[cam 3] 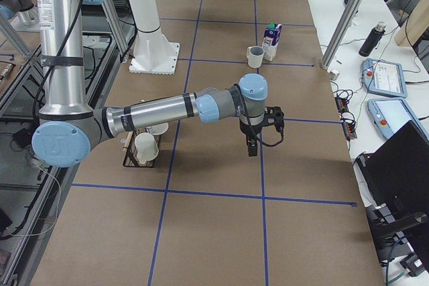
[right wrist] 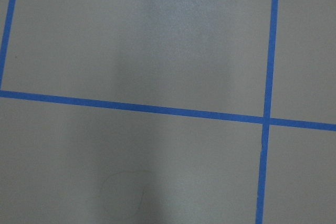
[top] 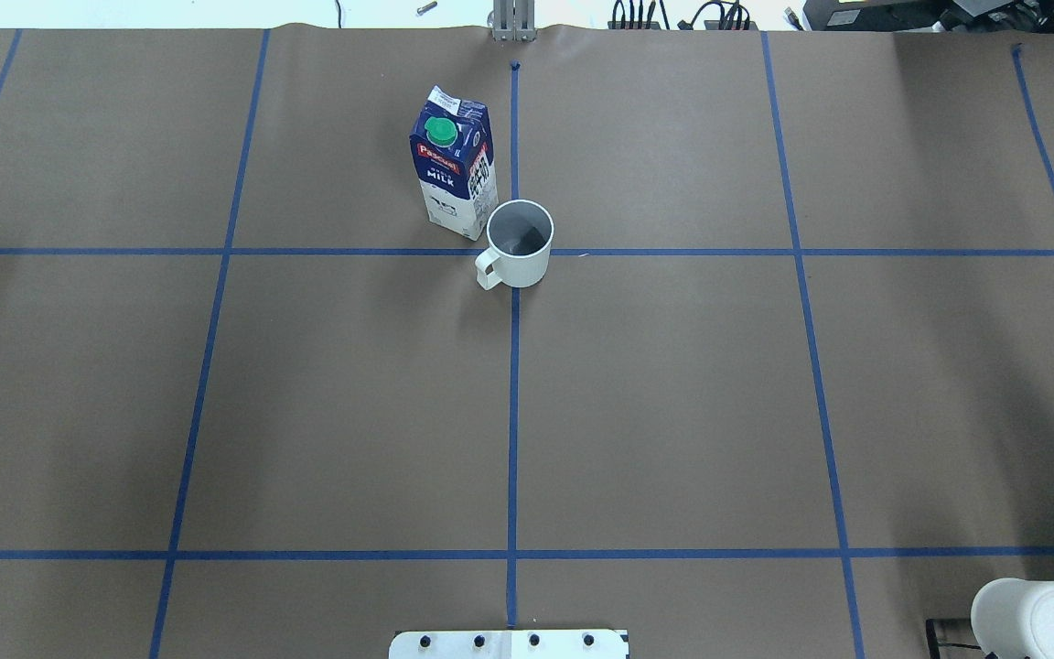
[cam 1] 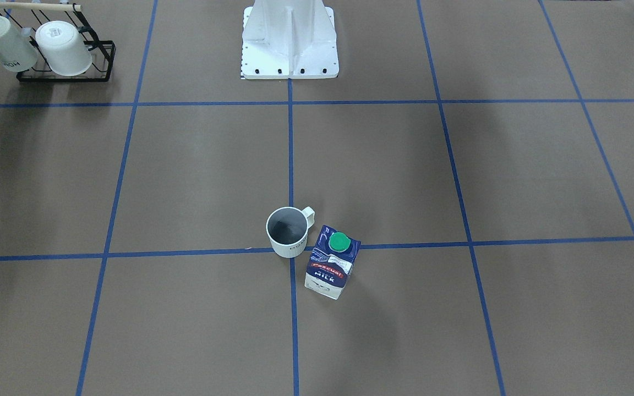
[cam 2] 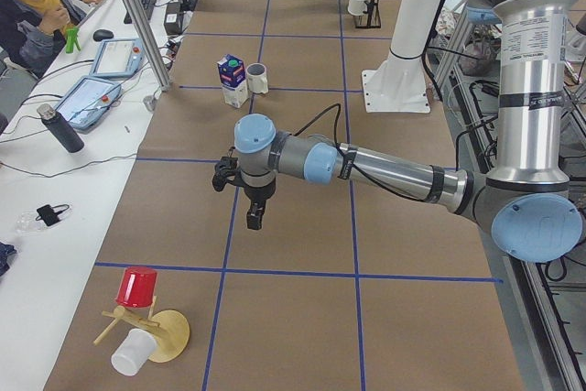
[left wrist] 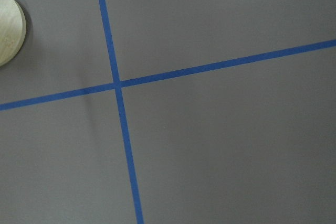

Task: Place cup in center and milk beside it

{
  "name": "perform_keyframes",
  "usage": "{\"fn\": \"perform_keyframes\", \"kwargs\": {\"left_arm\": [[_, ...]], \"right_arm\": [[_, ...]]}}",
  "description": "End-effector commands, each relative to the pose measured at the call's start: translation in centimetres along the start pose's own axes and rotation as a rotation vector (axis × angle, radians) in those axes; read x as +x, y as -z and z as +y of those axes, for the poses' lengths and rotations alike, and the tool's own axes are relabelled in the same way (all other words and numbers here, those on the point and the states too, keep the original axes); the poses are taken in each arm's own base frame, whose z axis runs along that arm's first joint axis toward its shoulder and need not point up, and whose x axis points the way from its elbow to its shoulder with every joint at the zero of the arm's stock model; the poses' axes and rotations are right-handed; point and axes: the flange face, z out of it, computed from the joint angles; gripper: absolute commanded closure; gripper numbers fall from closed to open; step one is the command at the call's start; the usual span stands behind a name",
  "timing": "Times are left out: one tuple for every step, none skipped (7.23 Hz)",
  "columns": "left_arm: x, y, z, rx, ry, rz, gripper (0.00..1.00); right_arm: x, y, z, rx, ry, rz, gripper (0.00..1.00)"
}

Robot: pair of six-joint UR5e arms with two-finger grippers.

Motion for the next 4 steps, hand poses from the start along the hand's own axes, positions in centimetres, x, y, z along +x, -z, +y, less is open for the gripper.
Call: {"fn": "perform_keyframes", "kwargs": {"left_arm": [[0.14,0.29,1.49,0.001,0.03,0.01,0.02],[0.46,0.6,1.46,0.011,0.021,0.012,0.02],[0.12,0.4,1.72,0.005,0.025,0.012,0.02],[0.24,0.5,2.2,0.006,0.022,0.014,0.02]], "right_arm": [[-1.07,-0.4,-0.51,-0.008,0.007,-0.009,0.0],[-1.18,-0.61,-0.43,-0.012,0.003,-0.01,0.0],[-1.36,-0.56,-0.48,-0.011,0.006,-0.012,0.0],[-1.56,-0.8,-0.59,-0.014,0.01,-0.008,0.0]]}}
